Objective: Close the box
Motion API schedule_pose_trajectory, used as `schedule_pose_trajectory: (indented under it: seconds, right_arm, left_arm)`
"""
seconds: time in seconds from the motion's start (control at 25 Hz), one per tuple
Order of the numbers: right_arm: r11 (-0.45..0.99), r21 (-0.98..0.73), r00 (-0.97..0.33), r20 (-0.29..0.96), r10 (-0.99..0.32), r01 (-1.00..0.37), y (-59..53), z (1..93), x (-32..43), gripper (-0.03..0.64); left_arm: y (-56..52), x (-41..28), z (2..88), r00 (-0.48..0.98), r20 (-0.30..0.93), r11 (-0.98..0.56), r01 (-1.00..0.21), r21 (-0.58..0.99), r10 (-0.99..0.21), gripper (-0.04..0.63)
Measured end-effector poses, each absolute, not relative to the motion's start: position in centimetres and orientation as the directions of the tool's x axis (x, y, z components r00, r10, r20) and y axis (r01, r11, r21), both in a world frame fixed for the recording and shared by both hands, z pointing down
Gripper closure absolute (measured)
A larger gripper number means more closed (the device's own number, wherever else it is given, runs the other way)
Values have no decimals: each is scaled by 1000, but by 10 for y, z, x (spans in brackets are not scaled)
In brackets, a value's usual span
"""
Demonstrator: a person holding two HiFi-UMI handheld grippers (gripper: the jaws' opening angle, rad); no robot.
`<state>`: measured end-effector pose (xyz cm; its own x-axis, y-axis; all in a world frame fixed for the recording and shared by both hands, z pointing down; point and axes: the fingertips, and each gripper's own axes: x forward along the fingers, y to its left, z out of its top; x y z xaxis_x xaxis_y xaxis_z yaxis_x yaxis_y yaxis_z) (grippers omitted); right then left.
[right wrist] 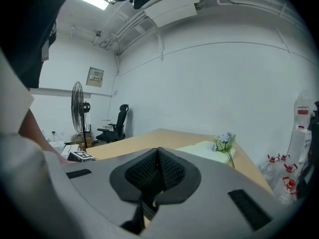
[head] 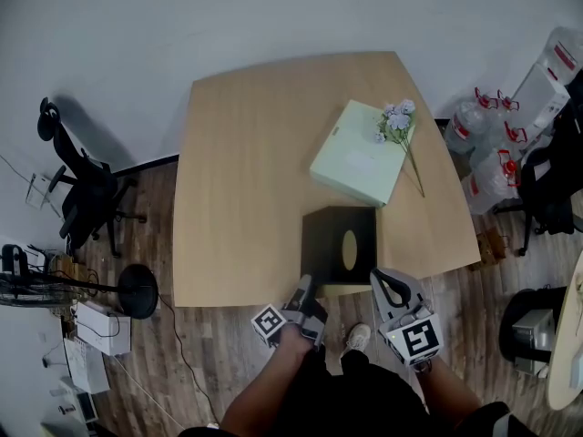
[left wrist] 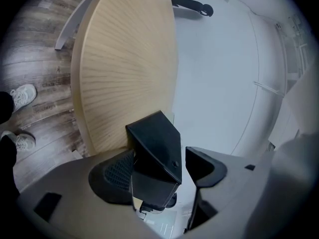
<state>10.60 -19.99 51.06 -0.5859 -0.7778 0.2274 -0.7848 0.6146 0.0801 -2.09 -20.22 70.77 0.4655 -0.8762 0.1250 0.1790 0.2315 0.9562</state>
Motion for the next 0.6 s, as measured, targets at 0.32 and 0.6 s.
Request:
schedule_pose_trajectory:
  seconds: [0.32, 0.6]
  right_arm:
    - [615, 82, -586, 228, -778, -784, -198, 511, 116, 603]
    - [612, 96, -582, 225, -782, -785, -200, 506, 117, 603]
  left_arm:
    - [-212, -18, 705, 467, 125, 208, 130, 969, -876, 259]
    - [-217, -33, 700, 440, 117, 185, 116, 976, -890, 291]
